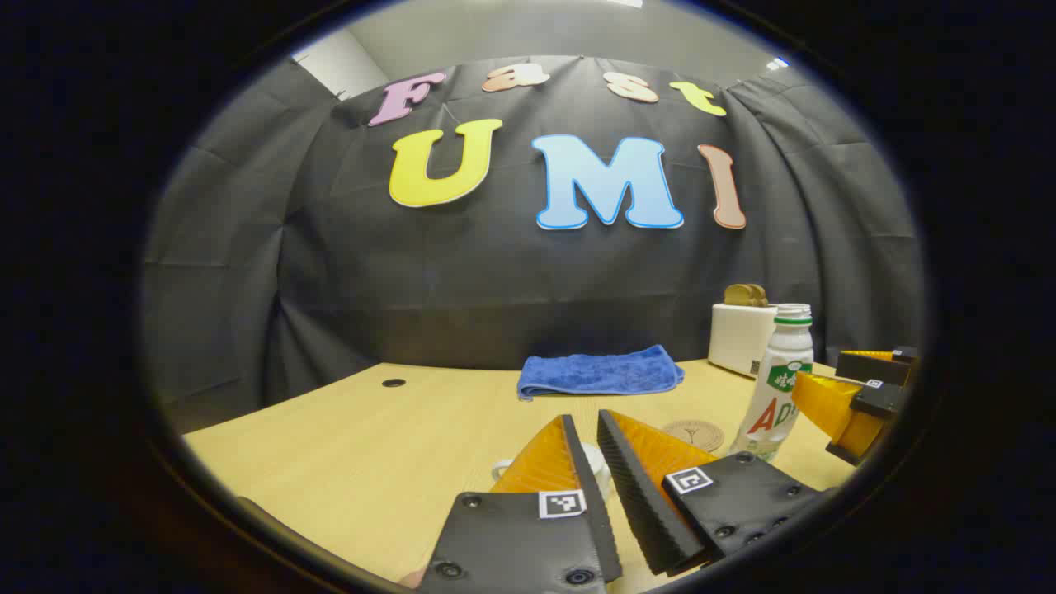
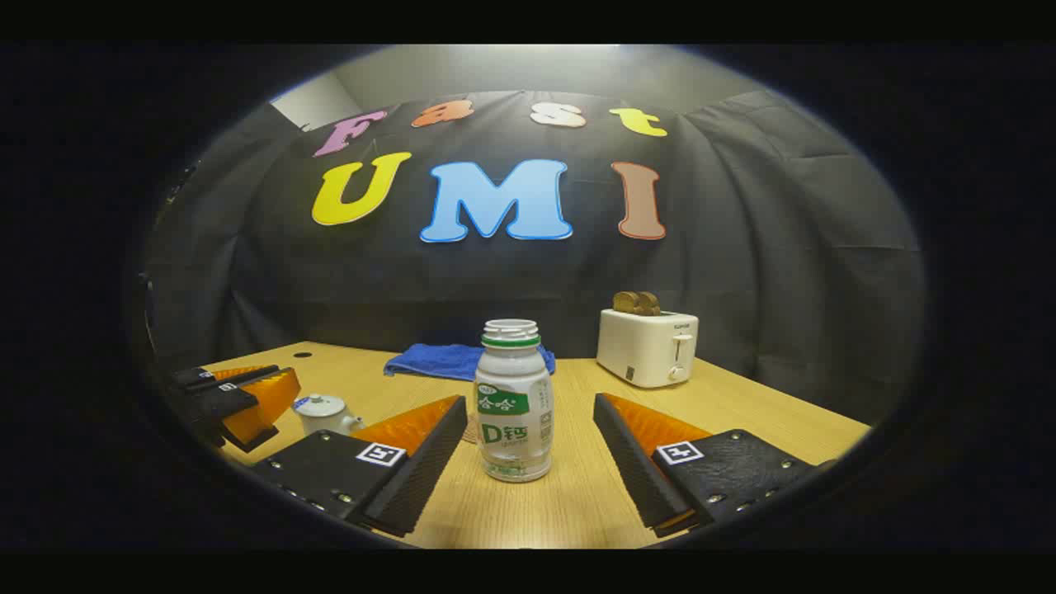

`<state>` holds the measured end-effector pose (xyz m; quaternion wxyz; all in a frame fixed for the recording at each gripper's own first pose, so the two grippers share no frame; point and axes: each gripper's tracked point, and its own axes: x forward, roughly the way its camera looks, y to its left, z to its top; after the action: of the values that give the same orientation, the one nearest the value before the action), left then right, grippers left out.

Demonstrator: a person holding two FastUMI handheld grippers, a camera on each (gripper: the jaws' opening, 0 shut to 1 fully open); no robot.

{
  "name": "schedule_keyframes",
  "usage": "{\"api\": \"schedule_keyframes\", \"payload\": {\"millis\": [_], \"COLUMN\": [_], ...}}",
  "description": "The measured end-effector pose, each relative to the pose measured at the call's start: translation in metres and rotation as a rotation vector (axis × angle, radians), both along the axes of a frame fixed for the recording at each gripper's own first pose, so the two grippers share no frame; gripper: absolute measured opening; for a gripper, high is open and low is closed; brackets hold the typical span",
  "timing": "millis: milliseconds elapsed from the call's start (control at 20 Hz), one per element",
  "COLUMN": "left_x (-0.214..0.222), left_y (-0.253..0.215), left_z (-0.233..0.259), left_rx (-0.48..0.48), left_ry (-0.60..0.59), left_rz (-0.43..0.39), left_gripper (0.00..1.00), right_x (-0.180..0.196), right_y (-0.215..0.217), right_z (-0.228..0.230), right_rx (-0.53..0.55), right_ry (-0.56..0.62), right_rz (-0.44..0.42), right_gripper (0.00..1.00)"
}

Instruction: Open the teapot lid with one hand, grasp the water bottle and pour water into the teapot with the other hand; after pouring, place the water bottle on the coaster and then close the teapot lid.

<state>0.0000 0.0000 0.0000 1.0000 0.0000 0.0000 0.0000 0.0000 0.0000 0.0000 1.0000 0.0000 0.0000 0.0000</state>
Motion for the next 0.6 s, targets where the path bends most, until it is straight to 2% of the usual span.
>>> {"api": "schedule_keyframes", "payload": {"millis": [600], "left_x": [0.0022], "left_y": [0.0016], "left_z": [-0.0036], "left_rx": [-0.004], "left_ry": [0.008], "left_rz": [-0.002], "left_gripper": [0.22], "right_x": [-0.0056], "right_y": [0.0022], "right_z": [0.0039], "right_rx": [-0.019], "right_ry": [-0.003], "right_rz": [-0.003], "right_gripper": [0.95]}}
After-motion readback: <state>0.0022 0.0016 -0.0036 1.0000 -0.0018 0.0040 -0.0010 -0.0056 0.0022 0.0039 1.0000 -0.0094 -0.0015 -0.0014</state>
